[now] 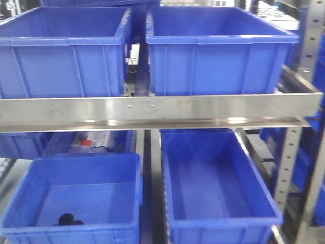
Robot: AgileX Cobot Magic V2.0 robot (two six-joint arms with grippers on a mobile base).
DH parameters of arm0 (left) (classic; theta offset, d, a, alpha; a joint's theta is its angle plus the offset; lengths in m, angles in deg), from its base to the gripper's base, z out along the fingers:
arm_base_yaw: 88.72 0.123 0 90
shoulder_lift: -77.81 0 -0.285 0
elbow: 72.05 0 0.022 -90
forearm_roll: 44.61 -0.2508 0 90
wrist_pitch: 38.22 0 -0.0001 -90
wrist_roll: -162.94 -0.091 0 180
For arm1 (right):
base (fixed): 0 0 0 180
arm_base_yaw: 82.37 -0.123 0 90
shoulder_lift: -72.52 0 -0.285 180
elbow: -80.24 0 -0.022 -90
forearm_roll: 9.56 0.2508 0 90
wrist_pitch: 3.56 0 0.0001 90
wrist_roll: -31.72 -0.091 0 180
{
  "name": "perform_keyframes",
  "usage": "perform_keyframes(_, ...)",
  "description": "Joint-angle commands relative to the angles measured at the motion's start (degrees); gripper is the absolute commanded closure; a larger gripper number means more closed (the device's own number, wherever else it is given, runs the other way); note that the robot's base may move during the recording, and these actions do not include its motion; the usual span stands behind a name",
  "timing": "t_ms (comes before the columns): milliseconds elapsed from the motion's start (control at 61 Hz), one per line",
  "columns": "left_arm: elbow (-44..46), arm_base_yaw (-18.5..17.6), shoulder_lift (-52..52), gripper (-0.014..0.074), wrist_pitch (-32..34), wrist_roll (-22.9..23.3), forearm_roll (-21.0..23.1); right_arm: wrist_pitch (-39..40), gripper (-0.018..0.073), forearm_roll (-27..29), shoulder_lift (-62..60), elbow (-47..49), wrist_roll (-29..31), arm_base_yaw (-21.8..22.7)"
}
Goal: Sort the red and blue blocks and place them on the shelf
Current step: 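Approach the shelf and bring both cubes over the blue bins, then lower both held cubes into the two adjacent blue bins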
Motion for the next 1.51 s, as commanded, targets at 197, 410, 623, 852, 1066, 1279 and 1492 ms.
perform_keyframes(197,1.47,-0.33,-0.43,0.0474,5.69,0.01,0.02,4.63,0.0482,0.00,0.57,1.63,0.07,0.27)
perform_keyframes(410,1.47,-0.33,-0.43,0.0474,5.69,0.01,0.02,4.63,0.0482,0.00,0.57,1.63,0.07,0.27)
perform_keyframes(623,1.47,-0.33,-0.43,0.0474,5.69,0.01,0.02,4.63,0.0482,0.00,0.57,1.63,0.07,0.27)
perform_keyframes(852,1.47,-0.33,-0.43,0.0474,5.69,0.01,0.02,4.63,0.0482,0.00,0.57,1.63,0.07,0.27)
perform_keyframes(1066,1.47,-0.33,-0.43,0.0474,5.69,0.01,0.02,4.63,0.0482,0.00,0.57,1.63,0.07,0.27)
perform_keyframes(1279,1.47,-0.33,-0.43,0.0474,5.69,0.01,0.02,4.63,0.0482,0.00,0.57,1.63,0.07,0.27)
perform_keyframes(1492,1.47,-0.33,-0.43,0.0474,5.69,0.01,0.02,4.63,0.0482,0.00,0.57,1.63,0.07,0.27)
